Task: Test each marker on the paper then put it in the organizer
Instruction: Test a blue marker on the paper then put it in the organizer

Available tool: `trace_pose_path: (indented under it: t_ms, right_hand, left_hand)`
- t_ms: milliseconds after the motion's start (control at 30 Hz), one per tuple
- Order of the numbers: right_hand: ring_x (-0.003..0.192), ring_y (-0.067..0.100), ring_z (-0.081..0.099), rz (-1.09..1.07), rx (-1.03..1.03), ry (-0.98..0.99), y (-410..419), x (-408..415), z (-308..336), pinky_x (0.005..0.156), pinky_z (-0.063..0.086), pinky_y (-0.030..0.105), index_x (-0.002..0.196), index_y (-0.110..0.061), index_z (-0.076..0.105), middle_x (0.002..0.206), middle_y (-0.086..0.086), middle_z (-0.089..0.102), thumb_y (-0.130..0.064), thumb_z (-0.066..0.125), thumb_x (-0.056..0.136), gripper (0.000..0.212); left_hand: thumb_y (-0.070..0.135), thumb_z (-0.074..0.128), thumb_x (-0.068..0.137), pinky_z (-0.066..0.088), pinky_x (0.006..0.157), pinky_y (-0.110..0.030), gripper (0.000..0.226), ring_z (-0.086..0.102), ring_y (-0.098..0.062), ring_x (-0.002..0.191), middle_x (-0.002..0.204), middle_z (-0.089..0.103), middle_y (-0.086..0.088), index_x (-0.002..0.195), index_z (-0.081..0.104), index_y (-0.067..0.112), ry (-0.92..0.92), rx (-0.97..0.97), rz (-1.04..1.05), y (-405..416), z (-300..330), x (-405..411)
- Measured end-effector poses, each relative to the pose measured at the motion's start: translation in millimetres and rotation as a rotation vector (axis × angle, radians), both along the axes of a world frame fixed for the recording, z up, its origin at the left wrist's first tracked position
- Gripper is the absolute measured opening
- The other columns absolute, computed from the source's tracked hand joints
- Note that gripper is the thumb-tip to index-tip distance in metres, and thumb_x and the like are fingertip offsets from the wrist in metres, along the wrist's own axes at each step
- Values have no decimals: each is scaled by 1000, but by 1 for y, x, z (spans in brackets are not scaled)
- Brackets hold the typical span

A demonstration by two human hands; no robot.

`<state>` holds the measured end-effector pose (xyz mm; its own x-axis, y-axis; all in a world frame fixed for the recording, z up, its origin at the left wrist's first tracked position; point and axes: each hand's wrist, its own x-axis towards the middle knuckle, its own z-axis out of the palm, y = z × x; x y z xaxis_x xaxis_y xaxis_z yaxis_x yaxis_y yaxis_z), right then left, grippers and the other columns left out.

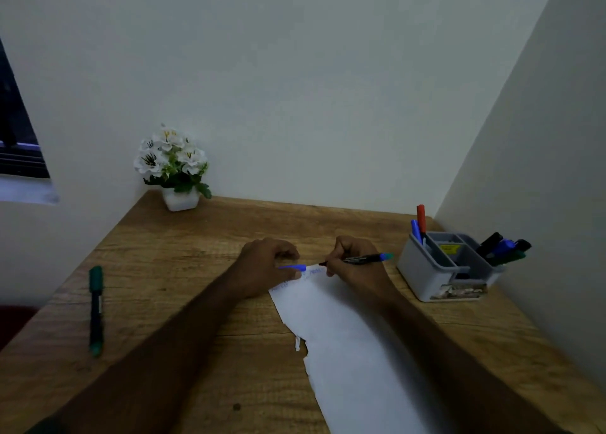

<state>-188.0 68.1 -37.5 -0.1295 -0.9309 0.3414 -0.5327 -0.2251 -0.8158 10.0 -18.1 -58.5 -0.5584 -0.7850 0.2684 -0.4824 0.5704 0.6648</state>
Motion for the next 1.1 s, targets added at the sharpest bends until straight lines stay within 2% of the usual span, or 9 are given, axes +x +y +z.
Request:
trace_pose_path:
  t_ms: [167, 433, 533, 667, 800, 900, 1100]
  right_hand:
    - [56, 11, 54, -77, 39, -81, -6, 4, -15, 54, 44, 29, 61, 5, 59, 62, 14, 61, 4, 66, 76, 17]
    - [55, 12, 51, -69, 76, -73, -10, 4, -19, 53, 42, 29, 64, 8, 55, 58, 10, 60, -1, 63, 78, 18]
    - [53, 8, 49, -51, 71, -71, -10, 4, -20, 50, 39, 23, 62, 3, 54, 56, 3, 57, -1, 62, 79, 19]
    - [51, 6, 48, -51, 67, -33, -11, 4, -21, 49, 39, 25, 60, 0, 54, 54, -1, 56, -3, 62, 79, 21]
    - [50, 3, 48, -41, 74, -2, -11, 3, -22, 48, 38, 20, 52, -15, 51, 50, -8, 54, -5, 65, 78, 31]
    - [51, 3, 48, -35, 75, 8, -12, 3, -22, 50, 40, 24, 51, -17, 51, 50, -9, 53, -7, 66, 78, 32]
    - [51, 1, 50, -26, 62, 15, -11, 3, -20, 49, 40, 21, 48, -26, 50, 51, -10, 55, -19, 64, 73, 30]
  left_hand:
    - [34, 80, 74, 47, 101, -34, 39, 60, -9, 110, 122, 67, 6, 110, 72, 21, -13, 9, 1, -2, -1, 0]
    - [42, 79, 73, 43, 104, -32, 42, 59, -8, 115, 128, 64, 9, 110, 71, 24, -47, -5, 9, -3, -4, -1]
    - [45, 78, 74, 42, 104, -32, 46, 58, -9, 118, 134, 60, 9, 114, 70, 24, -73, -12, 9, -4, -4, -1]
    - [44, 78, 74, 41, 106, -33, 46, 56, -9, 121, 136, 59, 9, 115, 70, 25, -78, 0, 11, -4, -4, -1]
    - [44, 78, 74, 40, 107, -33, 46, 55, -7, 122, 136, 58, 9, 115, 70, 26, -84, 6, 9, -5, -4, -2]
    - [45, 78, 74, 39, 109, -36, 46, 53, -7, 124, 136, 58, 10, 116, 70, 27, -77, 19, 15, -5, -5, -1]
    - [43, 79, 74, 39, 110, -37, 48, 53, -8, 125, 136, 58, 9, 117, 70, 25, -73, 22, 16, -6, -5, -1]
